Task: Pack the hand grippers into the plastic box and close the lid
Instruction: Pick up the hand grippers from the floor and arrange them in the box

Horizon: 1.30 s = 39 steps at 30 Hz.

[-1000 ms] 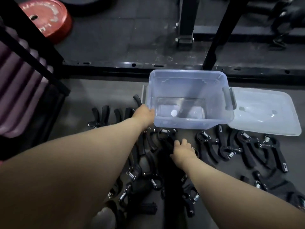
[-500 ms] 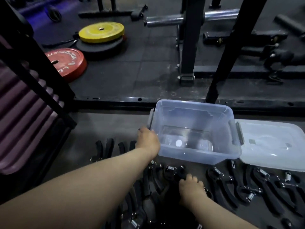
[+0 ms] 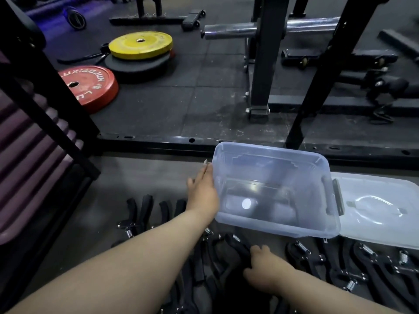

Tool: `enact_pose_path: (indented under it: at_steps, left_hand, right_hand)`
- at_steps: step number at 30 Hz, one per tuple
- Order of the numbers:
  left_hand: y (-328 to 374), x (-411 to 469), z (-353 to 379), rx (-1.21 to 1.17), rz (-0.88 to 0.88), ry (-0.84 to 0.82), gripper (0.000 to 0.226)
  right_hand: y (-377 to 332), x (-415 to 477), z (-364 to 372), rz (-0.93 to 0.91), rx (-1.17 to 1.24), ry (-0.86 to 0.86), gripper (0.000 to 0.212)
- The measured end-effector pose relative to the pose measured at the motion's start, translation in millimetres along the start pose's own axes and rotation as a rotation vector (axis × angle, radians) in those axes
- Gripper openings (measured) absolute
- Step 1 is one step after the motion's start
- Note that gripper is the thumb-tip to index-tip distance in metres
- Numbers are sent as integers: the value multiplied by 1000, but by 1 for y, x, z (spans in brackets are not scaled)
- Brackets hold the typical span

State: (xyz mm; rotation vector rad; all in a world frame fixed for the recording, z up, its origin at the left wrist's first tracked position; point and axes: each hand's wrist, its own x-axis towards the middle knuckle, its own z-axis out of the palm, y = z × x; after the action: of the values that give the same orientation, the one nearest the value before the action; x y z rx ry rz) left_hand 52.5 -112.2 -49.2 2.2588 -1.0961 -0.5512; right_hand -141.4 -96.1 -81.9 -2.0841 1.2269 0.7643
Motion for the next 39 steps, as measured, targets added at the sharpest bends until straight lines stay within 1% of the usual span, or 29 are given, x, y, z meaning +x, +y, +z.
enact_pose_path:
  at_steps: [4, 6, 7, 8, 9, 10, 12, 13, 15, 16, 17, 18, 20, 21, 23, 26, 28, 30, 35, 37, 39]
  left_hand:
    - [-4, -1, 4, 62, 39, -14, 57]
    - [-1, 3, 1, 52, 20, -32, 57]
    - [1, 4, -1, 73, 21, -35, 56]
    - [3, 5, -2, 122, 32, -34, 55]
    - [3, 6, -2, 176, 56, -35, 56]
    - [4, 6, -2, 207, 85, -44, 59]
    - [5, 13, -3, 187, 145, -79, 64]
    - [5, 17, -3, 168, 167, -100, 64]
    - [3, 23, -2, 147, 195, -141, 61]
    - [1, 24, 0, 138, 198, -155, 61]
    - [-3, 24, 3, 118, 196, -158, 62]
    - [-6, 23, 6, 94, 193, -153, 63]
    - [-12, 20, 12, 60, 190, -129, 68]
    - [-12, 18, 14, 51, 187, -123, 70]
    - [-10, 11, 15, 21, 178, -119, 70]
    - [-7, 10, 10, -18, 188, -78, 63]
    - [-8, 19, 8, -15, 202, -26, 59]
    - [-10, 25, 9, -1, 206, -24, 59]
    - [-15, 28, 15, -14, 244, -30, 58]
    - [-17, 29, 14, 6, 248, -21, 57]
    - [-17, 29, 13, 18, 249, -16, 57]
  right_hand:
    - [-14, -38, -36, -82, 29, -155, 47]
    - [-17, -60, -62, -122, 71, -244, 39]
    - [-17, -72, -77, -137, 136, -309, 34]
    - [-14, -84, -93, -147, 225, -379, 29]
    - [-10, -96, -110, -155, 323, -435, 30]
    - [-2, -106, -127, -164, 420, -465, 36]
    - [19, -116, -157, -186, 627, -475, 46]
    - [28, -119, -169, -218, 761, -495, 45]
    - [37, -117, -181, -342, 1045, -549, 42]
    - [41, -109, -179, -405, 1146, -543, 42]
    - [43, -99, -173, -435, 1202, -496, 46]
    - [44, -85, -166, -425, 1220, -409, 50]
    - [41, -55, -155, -354, 1259, -227, 48]
    - [39, -39, -150, -311, 1293, -173, 43]
    - [33, -8, -144, -227, 1346, -129, 32]
    - [25, 31, -139, -115, 1302, -123, 26]
    - [21, 55, -137, -33, 1241, -147, 33]
    - [17, 73, -133, 15, 1181, -175, 34]
    - [10, 112, -113, 11, 1140, -209, 25]
    - [11, 119, -104, 17, 1032, -203, 16]
    - [13, 121, -98, 64, 811, -120, 5]
